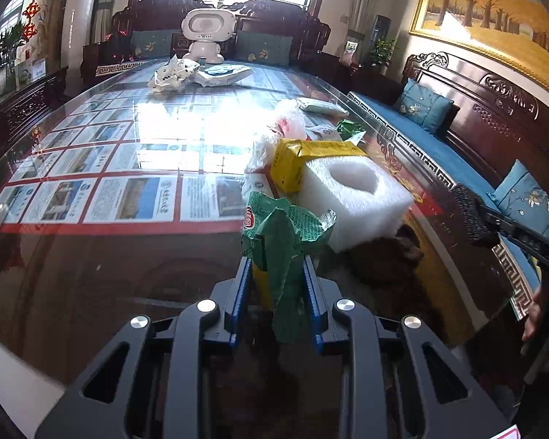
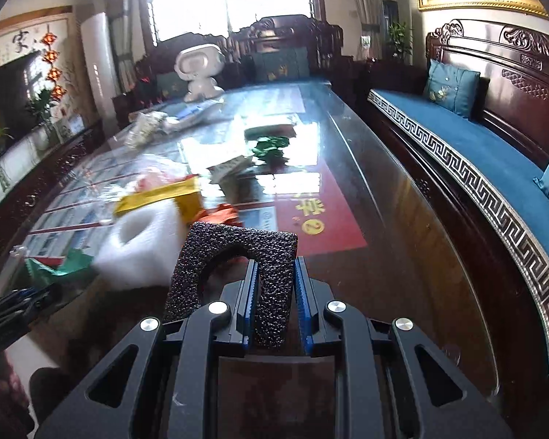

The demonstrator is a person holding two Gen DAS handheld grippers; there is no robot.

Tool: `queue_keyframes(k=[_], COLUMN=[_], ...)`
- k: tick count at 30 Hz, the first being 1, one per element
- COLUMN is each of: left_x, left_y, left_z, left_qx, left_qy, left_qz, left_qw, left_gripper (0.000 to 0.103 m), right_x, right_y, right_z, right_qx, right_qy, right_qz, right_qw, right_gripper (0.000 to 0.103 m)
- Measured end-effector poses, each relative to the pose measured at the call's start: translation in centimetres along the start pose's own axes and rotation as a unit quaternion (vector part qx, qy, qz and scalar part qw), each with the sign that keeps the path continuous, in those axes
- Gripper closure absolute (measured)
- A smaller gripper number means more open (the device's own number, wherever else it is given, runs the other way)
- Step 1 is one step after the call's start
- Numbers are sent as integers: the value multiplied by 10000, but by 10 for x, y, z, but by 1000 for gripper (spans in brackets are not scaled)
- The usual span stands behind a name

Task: Collect trash
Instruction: 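Carry both items over the tan bin and open both tools to drop them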

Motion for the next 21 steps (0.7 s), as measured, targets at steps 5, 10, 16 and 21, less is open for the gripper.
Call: queue_keyframes(k=[5, 10, 16, 21], left_x=[-9, -21, -59, -123], left_y=[4, 16, 41, 64], left_z=[-29, -66, -103, -111], left_qx=[-29, -172, -586, -1055], left_qy=[69, 176, 54, -595], left_qz=[122, 349, 657, 982], left_qw=[9999, 9991, 9961, 9878], left_gripper=[75, 75, 75, 75], right_x=[-10, -21, -51, -93], right_y=[-26, -47, -58, -60], right_z=[-41, -79, -122, -150], right_qx=[329, 597, 928, 997], right_qy=[188, 332, 356, 65], right_qz=[-91, -211, -156, -185], right_qw=[9992, 9974, 9949, 9948], right_gripper=[83, 83, 83, 83])
Point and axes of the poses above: each gripper's, at about its wrist camera, not at the fingertips, and z roughly the way its jaws point, y to its right, x to its top, the point moved 5 cm from there along z, roughly the way its jaws point, and after that the axes turned 11 degrees about y, right-handed, at the moved point
